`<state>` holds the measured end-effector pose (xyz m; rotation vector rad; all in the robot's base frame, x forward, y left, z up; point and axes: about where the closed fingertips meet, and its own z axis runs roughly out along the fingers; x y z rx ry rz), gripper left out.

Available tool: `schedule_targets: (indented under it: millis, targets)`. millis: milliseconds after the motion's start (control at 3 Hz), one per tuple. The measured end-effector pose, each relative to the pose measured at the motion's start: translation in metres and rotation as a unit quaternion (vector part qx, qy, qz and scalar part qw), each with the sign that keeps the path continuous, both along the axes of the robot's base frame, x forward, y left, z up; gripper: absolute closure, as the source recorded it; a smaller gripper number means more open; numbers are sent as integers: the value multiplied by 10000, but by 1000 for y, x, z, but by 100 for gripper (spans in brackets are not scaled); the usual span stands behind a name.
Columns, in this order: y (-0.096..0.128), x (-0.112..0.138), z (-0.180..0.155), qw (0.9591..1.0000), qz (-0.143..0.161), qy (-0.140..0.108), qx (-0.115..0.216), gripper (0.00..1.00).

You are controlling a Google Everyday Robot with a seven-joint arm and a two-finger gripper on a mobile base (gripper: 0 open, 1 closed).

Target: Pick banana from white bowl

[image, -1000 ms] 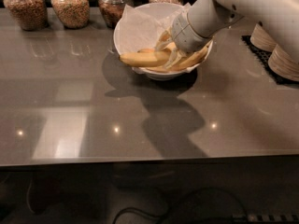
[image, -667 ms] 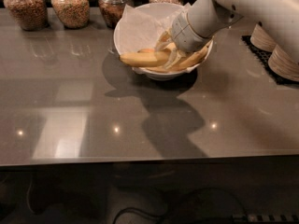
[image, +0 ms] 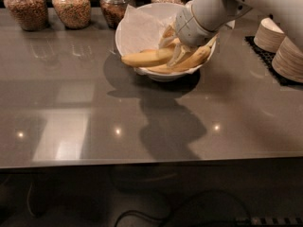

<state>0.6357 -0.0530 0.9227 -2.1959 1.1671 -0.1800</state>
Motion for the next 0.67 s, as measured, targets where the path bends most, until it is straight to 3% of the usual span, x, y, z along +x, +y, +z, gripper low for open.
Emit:
schedule_targets:
  millis: [333,667]
  targets:
    - [-18,-8,24,9992,-178,152,330,100]
    - [-38,-32,53,9952,-276,440,826,100]
